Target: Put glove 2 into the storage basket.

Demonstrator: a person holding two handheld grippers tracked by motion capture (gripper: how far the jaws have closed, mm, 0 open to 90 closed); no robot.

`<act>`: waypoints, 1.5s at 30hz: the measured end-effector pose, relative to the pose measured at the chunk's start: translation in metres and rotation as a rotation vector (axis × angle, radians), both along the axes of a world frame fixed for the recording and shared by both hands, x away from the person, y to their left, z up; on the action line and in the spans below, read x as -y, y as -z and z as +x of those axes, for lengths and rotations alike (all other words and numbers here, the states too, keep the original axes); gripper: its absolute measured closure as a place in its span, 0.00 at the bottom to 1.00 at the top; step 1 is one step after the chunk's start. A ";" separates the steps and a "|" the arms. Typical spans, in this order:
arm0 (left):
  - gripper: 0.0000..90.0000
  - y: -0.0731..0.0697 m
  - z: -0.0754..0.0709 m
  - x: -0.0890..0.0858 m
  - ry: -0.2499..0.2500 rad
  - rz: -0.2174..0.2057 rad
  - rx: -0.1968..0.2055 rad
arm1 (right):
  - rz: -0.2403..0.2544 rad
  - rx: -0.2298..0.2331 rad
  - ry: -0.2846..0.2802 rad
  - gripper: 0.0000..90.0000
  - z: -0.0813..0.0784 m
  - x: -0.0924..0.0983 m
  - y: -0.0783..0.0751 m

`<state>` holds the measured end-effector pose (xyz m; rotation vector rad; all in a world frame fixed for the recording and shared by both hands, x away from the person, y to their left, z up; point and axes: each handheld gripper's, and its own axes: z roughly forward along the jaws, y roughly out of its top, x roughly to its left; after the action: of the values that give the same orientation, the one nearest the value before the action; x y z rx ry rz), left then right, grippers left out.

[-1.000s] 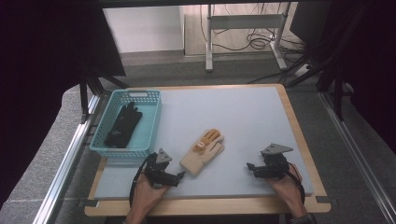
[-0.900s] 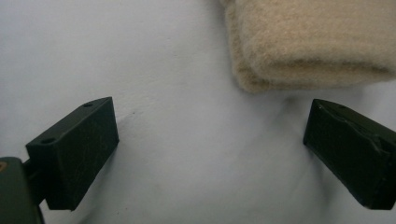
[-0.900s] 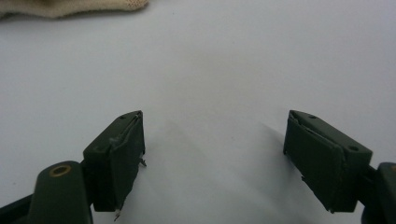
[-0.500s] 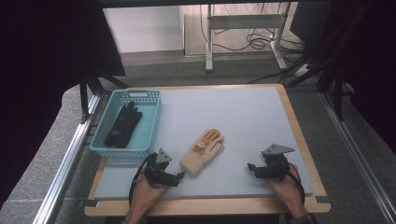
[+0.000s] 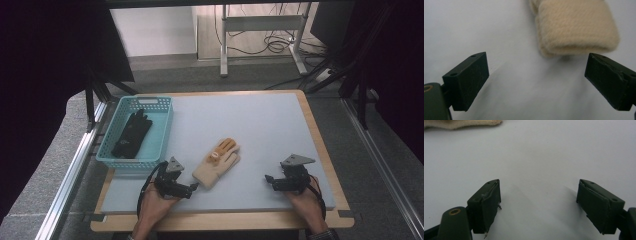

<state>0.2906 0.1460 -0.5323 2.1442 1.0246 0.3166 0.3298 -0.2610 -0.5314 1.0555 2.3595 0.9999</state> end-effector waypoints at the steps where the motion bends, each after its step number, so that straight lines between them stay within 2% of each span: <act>1: 0.06 -0.002 0.001 0.001 0.005 -0.004 -0.001 | 0.000 0.000 0.000 0.21 0.000 0.000 0.000; 11: 0.04 -0.025 0.011 0.020 0.034 -0.008 -0.007 | 0.000 0.001 0.000 0.21 0.000 0.000 0.000; 15: 0.03 -0.030 0.019 0.034 0.042 -0.001 -0.009 | -0.001 0.001 0.000 0.21 0.000 0.000 0.000; 18: 0.03 -0.031 0.027 0.046 0.050 0.019 -0.016 | -0.001 0.002 0.000 0.21 0.000 0.000 0.000; 27: 0.03 -0.028 0.050 0.079 0.054 0.067 -0.034 | -0.001 0.002 0.000 0.21 0.000 0.000 0.000; 32: 0.03 -0.023 0.063 0.094 0.048 0.109 -0.053 | -0.001 0.002 0.000 0.21 0.000 0.000 0.000; 38: 0.03 -0.012 0.072 0.104 0.061 0.144 -0.100 | 0.000 0.002 0.000 0.21 0.000 0.000 0.000; 42: 0.05 -0.007 0.073 0.106 0.063 0.184 -0.110 | 0.000 0.002 0.000 0.21 0.000 0.000 0.000; 45: 0.08 -0.006 0.074 0.103 0.056 0.175 -0.127 | -0.001 0.002 -0.001 0.21 0.000 0.000 0.000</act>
<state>0.3646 0.0426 -0.5264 2.3714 1.0381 0.2543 0.3297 -0.2610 -0.5316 1.0529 2.3582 1.0002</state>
